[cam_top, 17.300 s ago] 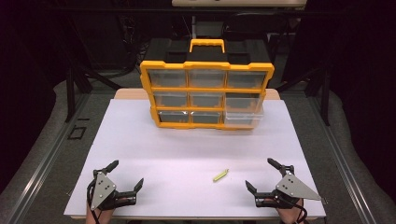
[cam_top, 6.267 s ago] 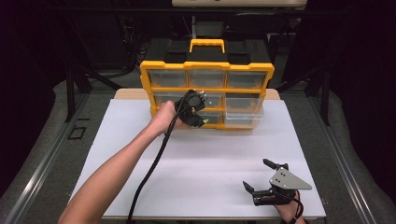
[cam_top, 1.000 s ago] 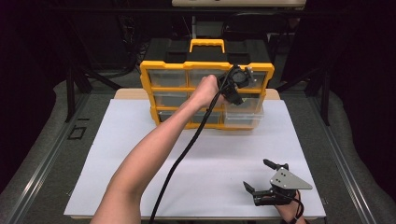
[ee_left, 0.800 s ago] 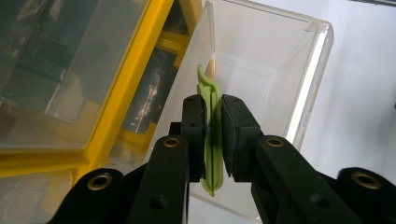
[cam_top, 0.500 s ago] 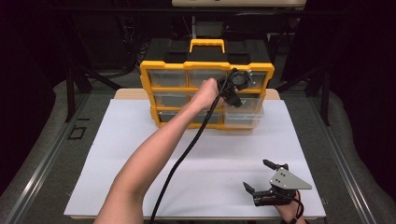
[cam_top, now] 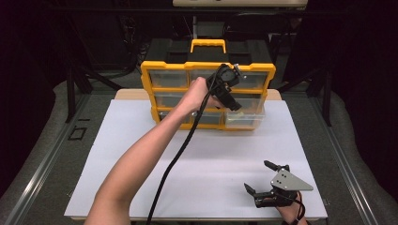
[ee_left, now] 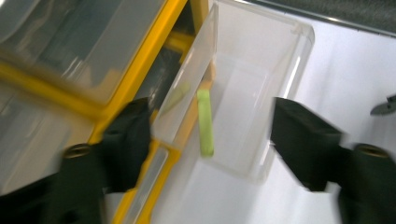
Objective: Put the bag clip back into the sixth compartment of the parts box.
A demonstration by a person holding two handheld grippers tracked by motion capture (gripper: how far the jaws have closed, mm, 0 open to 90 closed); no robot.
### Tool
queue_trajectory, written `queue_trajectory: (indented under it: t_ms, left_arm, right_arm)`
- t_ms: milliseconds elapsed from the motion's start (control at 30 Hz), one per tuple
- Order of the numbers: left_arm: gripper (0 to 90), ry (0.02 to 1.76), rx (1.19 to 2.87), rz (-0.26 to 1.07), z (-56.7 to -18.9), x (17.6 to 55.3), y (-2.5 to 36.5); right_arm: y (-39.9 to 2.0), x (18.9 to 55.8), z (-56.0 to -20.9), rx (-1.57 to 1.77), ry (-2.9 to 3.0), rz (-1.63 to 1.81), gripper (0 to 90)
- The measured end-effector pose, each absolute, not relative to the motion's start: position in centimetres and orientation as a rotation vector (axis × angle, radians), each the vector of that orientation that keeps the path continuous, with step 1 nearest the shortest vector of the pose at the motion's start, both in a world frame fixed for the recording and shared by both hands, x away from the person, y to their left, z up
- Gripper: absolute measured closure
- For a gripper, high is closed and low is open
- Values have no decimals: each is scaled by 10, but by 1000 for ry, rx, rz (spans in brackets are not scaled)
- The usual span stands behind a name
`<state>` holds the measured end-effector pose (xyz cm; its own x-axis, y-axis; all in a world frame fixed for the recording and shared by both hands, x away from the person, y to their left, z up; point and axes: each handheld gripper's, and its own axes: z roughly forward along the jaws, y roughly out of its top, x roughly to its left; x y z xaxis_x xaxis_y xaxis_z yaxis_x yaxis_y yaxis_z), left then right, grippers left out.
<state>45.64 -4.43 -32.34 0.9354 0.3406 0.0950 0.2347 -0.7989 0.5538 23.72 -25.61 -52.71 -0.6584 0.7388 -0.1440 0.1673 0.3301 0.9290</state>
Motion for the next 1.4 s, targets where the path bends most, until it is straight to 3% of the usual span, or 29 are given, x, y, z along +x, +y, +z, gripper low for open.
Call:
queue_trajectory:
  t_ms: [133,533,1400]
  left_arm:
    - [151,399,2560,272,-323,447,-30]
    - [34,418,2593,331,-336,422,7]
    - [1,511,2495,374,-408,347,90]
  right_arm:
    - [-256,238,-527,793,2037,1327,0]
    - [-256,238,-528,798,2038,1331,0]
    - [-255,238,-527,799,2036,1335,0]
